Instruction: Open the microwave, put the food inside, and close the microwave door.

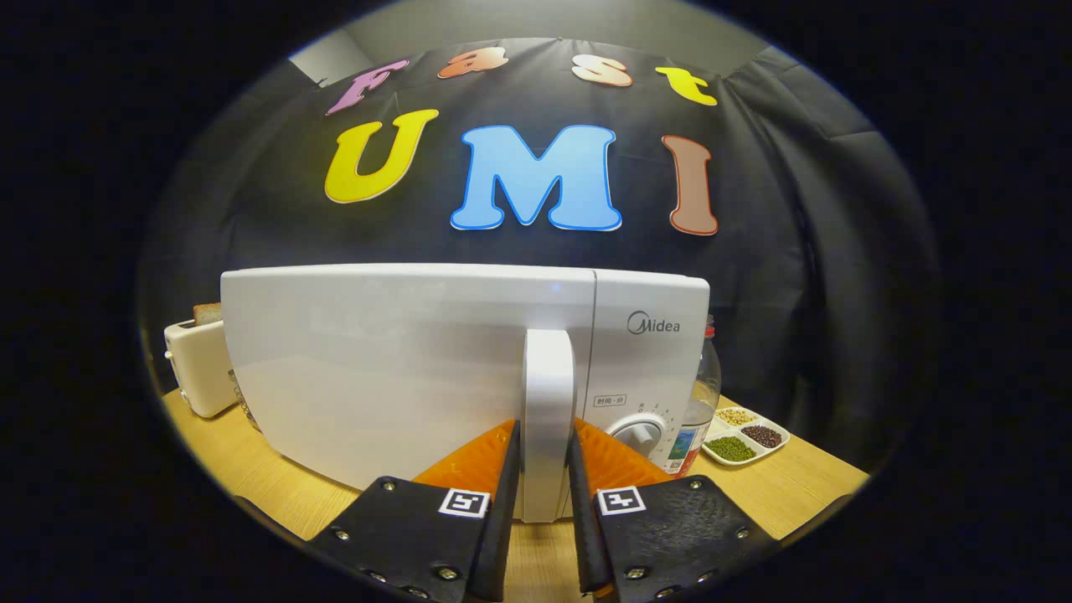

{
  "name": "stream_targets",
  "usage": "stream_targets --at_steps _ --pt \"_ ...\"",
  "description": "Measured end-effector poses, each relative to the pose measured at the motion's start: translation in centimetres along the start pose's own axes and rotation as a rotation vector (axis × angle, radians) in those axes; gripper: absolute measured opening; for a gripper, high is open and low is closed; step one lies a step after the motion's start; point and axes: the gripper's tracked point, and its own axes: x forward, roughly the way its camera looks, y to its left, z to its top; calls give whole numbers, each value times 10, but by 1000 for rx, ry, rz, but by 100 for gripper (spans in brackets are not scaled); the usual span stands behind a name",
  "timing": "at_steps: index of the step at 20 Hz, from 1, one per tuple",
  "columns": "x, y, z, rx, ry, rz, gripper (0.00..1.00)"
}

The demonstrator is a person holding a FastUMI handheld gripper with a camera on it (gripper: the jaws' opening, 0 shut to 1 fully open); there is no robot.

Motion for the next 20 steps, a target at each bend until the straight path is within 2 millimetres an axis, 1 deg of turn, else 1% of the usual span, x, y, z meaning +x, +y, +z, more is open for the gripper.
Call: stream_targets --at_steps 1,2,3,4,8,9,20 --pt "-5 1 1 10 4 3 32" --pt "0 0 -1 18 7 5 27" --pt "0 1 -3 35 19 13 27" --pt "-2 1 -1 38 21 19 19" --pt "-4 1 -3 59 29 48 19" --pt "-5 1 -2 64 25 50 12" --pt "-9 2 -2 111 72 97 11"
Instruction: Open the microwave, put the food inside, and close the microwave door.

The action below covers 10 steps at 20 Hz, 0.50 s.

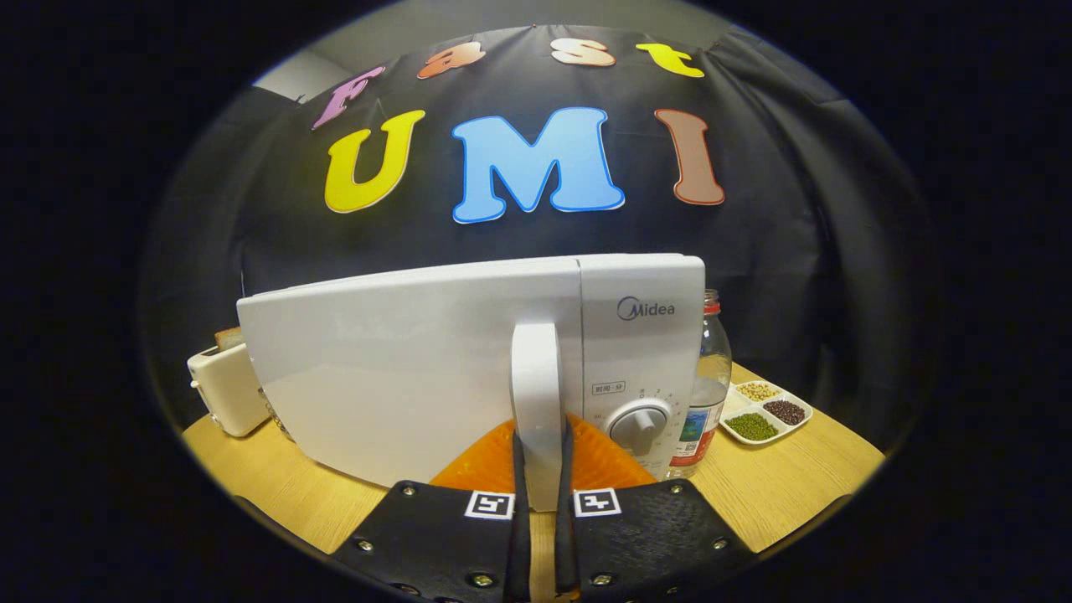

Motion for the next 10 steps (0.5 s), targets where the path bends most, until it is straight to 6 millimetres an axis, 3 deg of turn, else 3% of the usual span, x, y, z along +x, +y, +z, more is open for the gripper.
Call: stream_targets --at_steps 4,7,10 --pt "-7 1 -2 2 7 13 11" --pt "-30 6 -1 -64 -21 12 11" --pt "-58 14 -13 -6 36 50 11"
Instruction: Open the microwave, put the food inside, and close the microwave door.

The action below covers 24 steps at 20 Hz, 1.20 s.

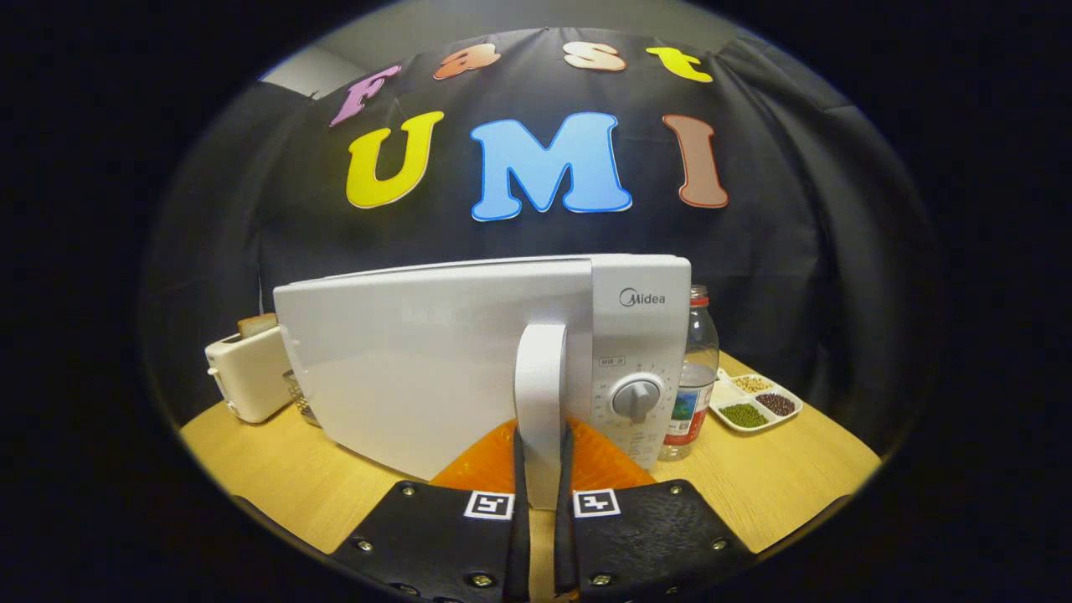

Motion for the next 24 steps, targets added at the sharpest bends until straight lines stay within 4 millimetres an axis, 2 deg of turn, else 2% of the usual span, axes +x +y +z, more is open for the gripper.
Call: stream_targets --at_steps 6,9,12,15,18,24 --pt "-79 54 -20 -27 22 150 11" --pt "-114 92 -32 -17 26 233 11" --pt "-141 131 -40 -27 28 290 11" --pt "-160 168 -48 -2 32 322 11" --pt "-173 197 -52 -34 -18 278 10" --pt "-180 248 -61 -23 -77 123 10"
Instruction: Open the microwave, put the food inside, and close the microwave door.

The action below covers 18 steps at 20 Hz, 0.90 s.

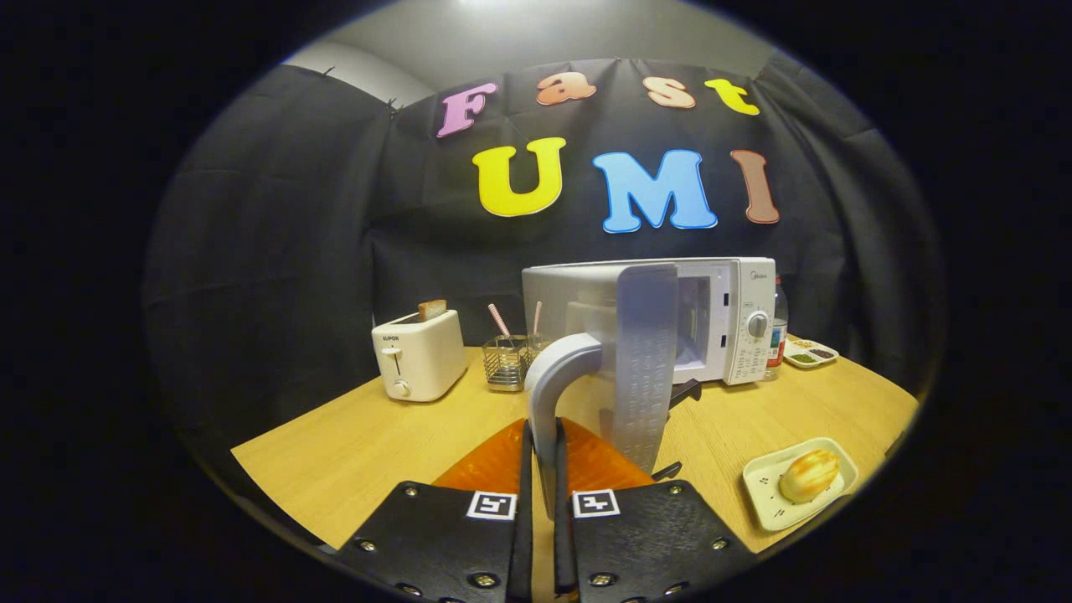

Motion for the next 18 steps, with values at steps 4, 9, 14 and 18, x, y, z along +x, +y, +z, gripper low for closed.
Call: stream_targets --at_steps 4,9,14,18 --pt "3 42 -3 -31 -58 -97 10" --pt "12 69 -9 -56 -93 -161 10" --pt "12 63 -9 -34 -46 -150 10" --pt "-11 73 4 33 -16 -12 44"
